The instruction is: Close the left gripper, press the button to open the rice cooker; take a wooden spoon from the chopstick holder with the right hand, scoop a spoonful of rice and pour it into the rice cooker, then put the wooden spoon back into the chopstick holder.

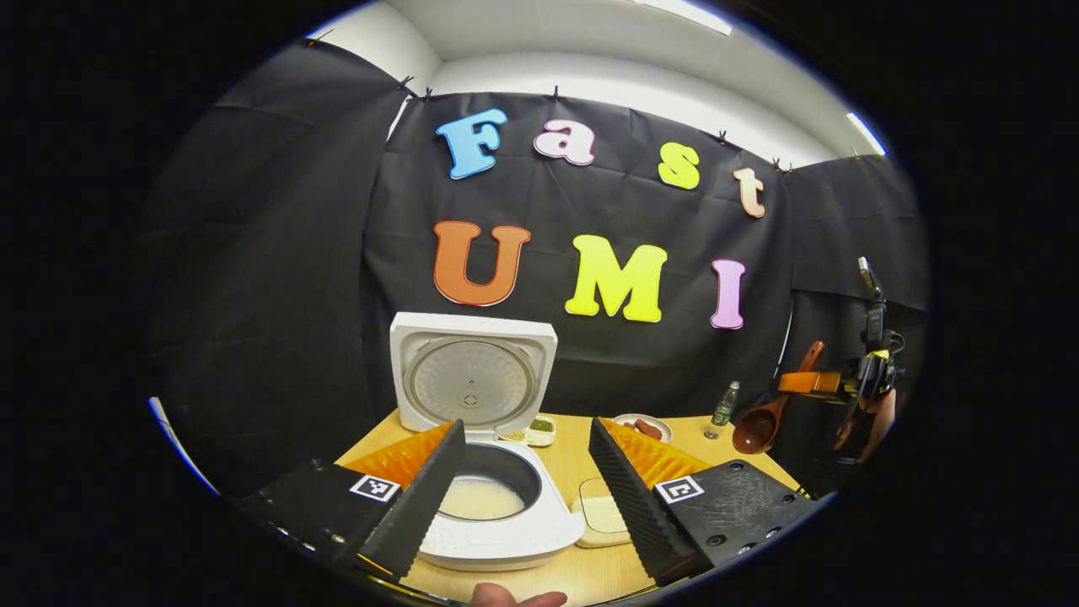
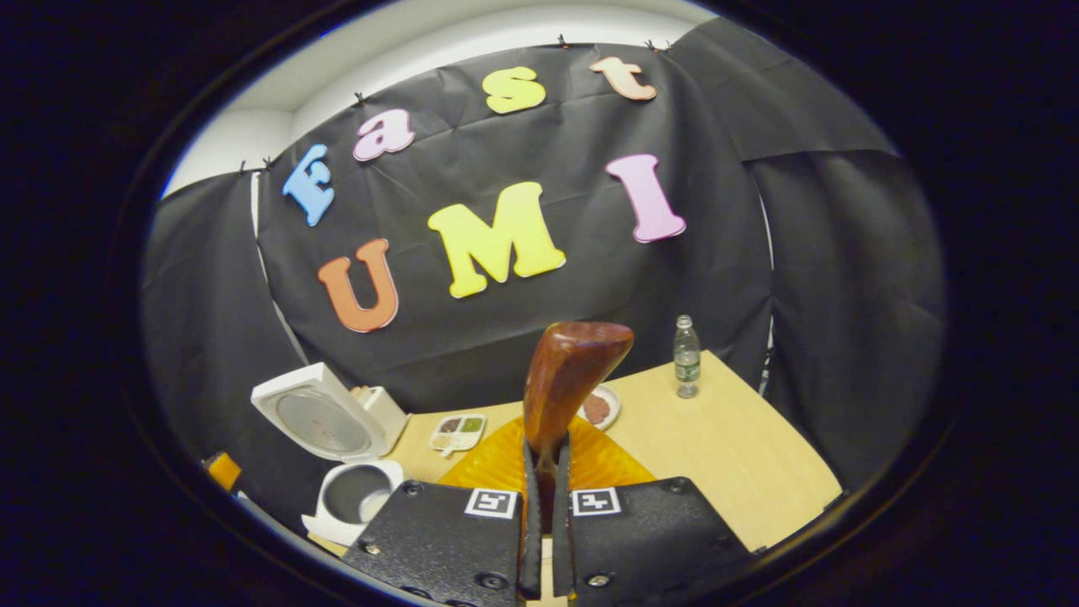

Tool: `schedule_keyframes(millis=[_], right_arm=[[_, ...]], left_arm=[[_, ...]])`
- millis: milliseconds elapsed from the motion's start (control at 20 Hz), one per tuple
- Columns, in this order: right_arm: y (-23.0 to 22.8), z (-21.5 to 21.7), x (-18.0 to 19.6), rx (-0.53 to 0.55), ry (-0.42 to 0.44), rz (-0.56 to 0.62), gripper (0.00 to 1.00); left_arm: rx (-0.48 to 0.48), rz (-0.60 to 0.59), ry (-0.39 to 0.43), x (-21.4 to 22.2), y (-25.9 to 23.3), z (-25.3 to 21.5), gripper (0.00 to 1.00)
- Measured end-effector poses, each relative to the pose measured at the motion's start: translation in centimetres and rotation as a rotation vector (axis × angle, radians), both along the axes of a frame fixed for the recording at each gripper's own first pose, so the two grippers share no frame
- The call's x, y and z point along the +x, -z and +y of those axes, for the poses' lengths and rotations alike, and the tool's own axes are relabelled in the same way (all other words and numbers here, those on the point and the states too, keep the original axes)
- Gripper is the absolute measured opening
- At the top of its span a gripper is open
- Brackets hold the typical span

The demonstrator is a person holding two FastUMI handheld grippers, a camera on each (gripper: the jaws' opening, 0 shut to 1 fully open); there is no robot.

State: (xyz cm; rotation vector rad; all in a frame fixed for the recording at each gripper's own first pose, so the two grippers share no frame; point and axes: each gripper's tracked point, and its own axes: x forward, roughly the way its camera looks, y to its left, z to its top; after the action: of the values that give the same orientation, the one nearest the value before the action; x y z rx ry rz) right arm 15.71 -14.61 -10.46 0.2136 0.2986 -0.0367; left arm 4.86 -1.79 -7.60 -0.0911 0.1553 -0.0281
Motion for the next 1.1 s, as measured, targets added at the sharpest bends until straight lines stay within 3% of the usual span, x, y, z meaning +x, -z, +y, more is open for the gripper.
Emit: schedule_keyframes(millis=[450, 850, 1100], right_arm=[[10.6, -4.3, 2.7, -0.054, 0.026, 0.115, 0.11], [19.5, -5.1, 4.5, -0.093, 0.001, 0.186, 0.1], [22.0, -4.9, 5.1, -0.04, 0.005, 0.189, 0.1]], left_arm=[[0.009, 0.046, 0.013, 2.5, 0.4, -2.0, 0.94], [0.04, 0.094, -0.005, 3.7, 0.8, -2.1, 0.94], [0.05, 0.104, 0.01, 4.6, 0.5, -3.1, 0.94]])
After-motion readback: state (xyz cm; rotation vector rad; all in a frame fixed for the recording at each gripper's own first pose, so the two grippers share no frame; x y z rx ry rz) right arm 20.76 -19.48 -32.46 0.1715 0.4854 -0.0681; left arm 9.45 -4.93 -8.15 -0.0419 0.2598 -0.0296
